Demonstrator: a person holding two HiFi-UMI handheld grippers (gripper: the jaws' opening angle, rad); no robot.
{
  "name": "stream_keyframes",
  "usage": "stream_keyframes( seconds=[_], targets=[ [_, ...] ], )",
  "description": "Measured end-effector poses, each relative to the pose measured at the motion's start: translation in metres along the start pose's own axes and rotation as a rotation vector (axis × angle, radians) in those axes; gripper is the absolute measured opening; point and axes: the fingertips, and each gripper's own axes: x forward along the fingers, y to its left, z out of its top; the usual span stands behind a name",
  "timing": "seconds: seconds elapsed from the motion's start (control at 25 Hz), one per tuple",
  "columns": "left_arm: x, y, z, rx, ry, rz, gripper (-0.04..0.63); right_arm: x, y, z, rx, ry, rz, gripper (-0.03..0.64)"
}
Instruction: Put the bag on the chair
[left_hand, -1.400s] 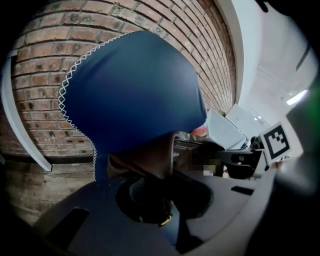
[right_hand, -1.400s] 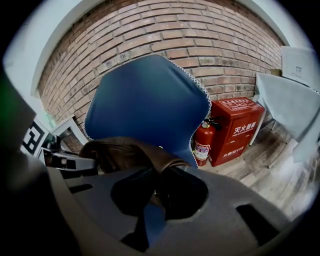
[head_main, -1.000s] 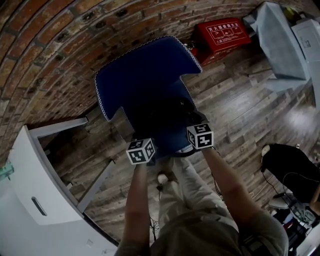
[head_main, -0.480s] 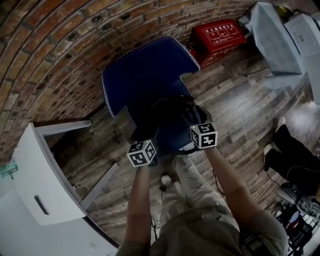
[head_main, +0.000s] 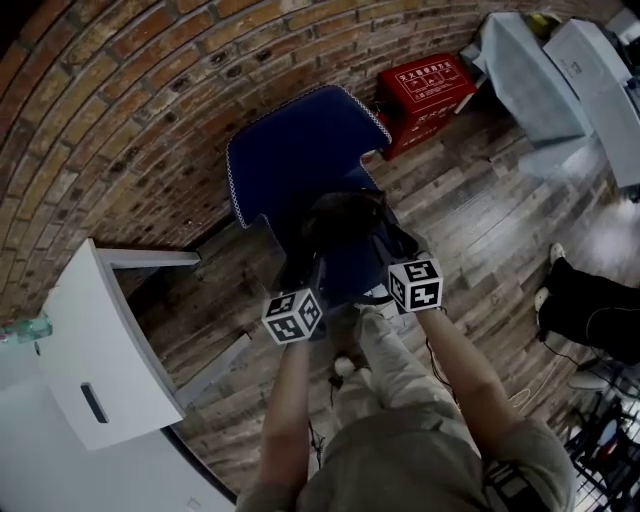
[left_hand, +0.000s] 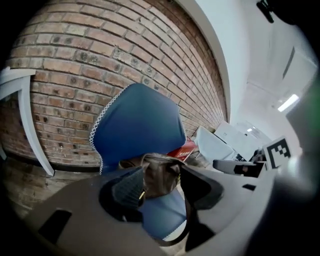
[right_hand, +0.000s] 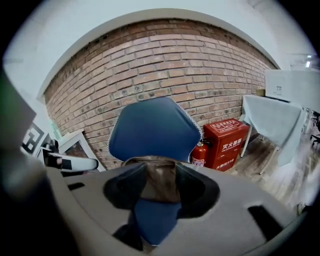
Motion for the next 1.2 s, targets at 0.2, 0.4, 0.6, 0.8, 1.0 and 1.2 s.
stream_keyframes(
  seconds=[0.2, 0.4, 0.6, 0.8, 1.0, 1.2],
  targets=[
    [-0.048, -0.024, 0.004, 0.030, -0.031, 0.000, 0.130, -0.053, 0.025, 0.009, -0.032, -0.044, -0.003, 0.056],
    [-0.098, -0.037, 0.012, 0.046, -0.091, 0.030, 0.042, -0.105, 0.047, 0.012, -0.041, -0.075, -0.022, 0.015],
    [-0.143, -0.054, 0.013, 0.040, -0.136, 0.016, 0.018, -0.150, 0.067, 0.013, -0.028, -0.111, -0.011, 0.006],
    [-0.180, -0.076, 0.004, 0.083, -0.138, -0.006, 0.009, -0.188, 0.091, 0.014, -0.053, -0.145, 0.025, 0.005],
    [-0.217, -0.090, 0.000, 0.077, -0.154, -0.031, 0.006, -0.223, 0.113, 0.012, -0.051, -0.164, 0.064, 0.005],
    [-0.252, -0.100, -0.006, 0.097, -0.149, -0.067, 0.005, -0.253, 0.132, 0.009, -0.074, -0.189, 0.082, 0.005]
  ],
)
